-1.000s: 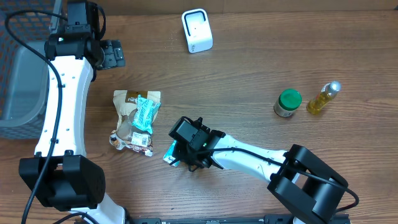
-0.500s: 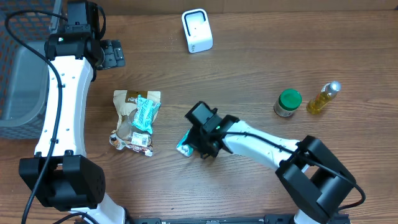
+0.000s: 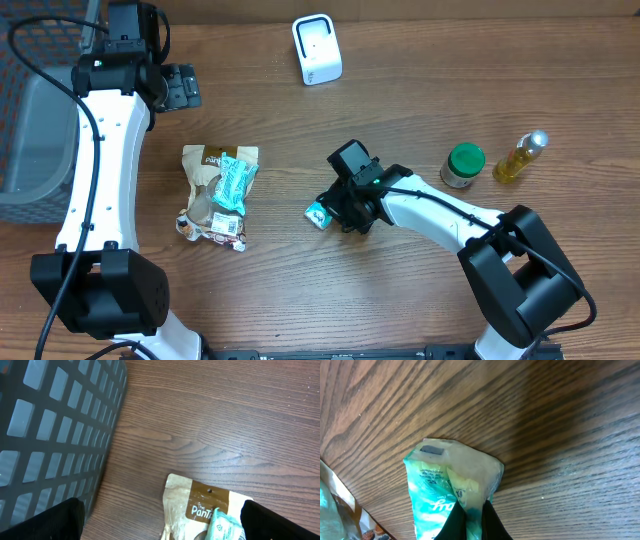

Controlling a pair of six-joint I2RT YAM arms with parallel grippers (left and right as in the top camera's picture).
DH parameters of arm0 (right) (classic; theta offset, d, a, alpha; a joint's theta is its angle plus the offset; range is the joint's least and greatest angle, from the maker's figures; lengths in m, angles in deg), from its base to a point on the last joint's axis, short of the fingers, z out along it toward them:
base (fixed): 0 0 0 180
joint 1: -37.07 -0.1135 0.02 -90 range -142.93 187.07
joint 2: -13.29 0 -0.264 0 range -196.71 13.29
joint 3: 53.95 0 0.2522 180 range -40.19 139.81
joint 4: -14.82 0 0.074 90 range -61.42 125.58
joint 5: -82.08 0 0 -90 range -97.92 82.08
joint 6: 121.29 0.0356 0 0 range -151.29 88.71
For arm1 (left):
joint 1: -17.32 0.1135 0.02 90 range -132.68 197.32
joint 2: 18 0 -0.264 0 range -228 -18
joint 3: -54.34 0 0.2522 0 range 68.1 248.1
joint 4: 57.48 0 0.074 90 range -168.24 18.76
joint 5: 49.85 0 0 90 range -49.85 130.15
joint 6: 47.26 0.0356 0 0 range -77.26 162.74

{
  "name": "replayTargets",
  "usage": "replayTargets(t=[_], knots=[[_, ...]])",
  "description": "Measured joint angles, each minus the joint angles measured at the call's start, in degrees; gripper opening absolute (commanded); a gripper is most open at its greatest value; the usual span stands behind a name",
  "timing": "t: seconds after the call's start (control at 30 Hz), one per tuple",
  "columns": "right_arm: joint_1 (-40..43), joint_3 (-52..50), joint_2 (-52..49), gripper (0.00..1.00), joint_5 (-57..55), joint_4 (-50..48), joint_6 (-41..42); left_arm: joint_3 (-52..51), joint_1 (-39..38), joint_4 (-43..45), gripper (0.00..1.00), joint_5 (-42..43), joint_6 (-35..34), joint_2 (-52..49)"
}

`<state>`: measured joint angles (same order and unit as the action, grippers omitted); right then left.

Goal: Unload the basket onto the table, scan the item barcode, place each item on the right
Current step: 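Lower the right gripper and close it on the teal-and-white pack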

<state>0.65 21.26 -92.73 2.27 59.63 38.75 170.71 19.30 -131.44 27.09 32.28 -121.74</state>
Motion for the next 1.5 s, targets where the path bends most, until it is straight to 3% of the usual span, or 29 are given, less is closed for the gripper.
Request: replayTargets(t=[1.5], knots=[[0.04,0.00,0.00,0.08,-0.15,0.07,0.02,0.00,0.00,0.00,1.00,0.00,0.00,0.00]])
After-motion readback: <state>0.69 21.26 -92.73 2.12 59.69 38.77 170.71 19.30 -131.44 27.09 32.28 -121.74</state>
